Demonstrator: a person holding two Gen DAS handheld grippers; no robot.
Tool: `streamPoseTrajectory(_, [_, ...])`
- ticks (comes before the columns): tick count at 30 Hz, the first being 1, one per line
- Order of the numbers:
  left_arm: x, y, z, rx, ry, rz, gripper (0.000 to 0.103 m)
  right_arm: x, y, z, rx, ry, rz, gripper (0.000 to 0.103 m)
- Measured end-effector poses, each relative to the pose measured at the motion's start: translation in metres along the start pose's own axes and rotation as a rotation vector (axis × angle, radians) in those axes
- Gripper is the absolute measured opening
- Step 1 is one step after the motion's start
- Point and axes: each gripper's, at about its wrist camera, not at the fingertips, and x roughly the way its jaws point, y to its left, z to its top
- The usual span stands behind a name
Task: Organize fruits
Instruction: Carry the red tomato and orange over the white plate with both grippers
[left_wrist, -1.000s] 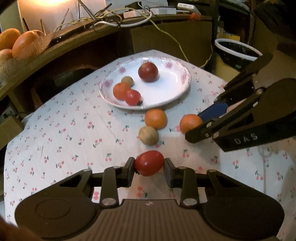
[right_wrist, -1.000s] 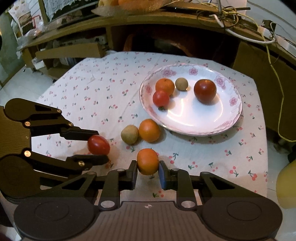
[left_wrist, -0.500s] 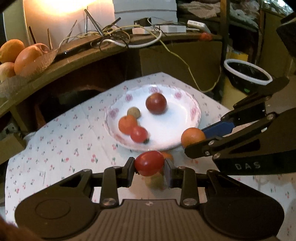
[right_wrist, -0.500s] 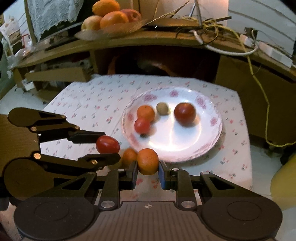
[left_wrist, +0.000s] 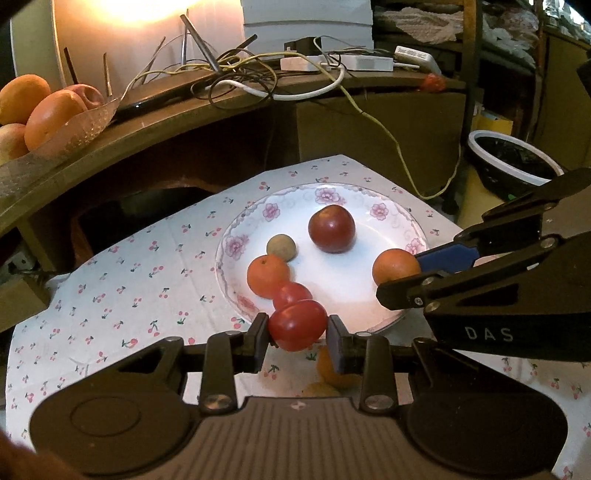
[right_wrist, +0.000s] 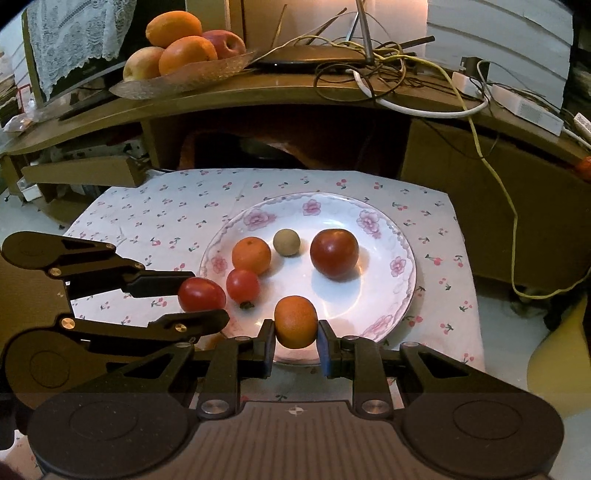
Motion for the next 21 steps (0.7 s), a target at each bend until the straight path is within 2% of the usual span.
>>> streamPoseTrajectory(21, [0.021, -0.003, 0.007, -0.007, 0.014, -0.007, 0.038, 0.024, -0.017, 0.004, 0.030, 0.020, -0.034, 0.027])
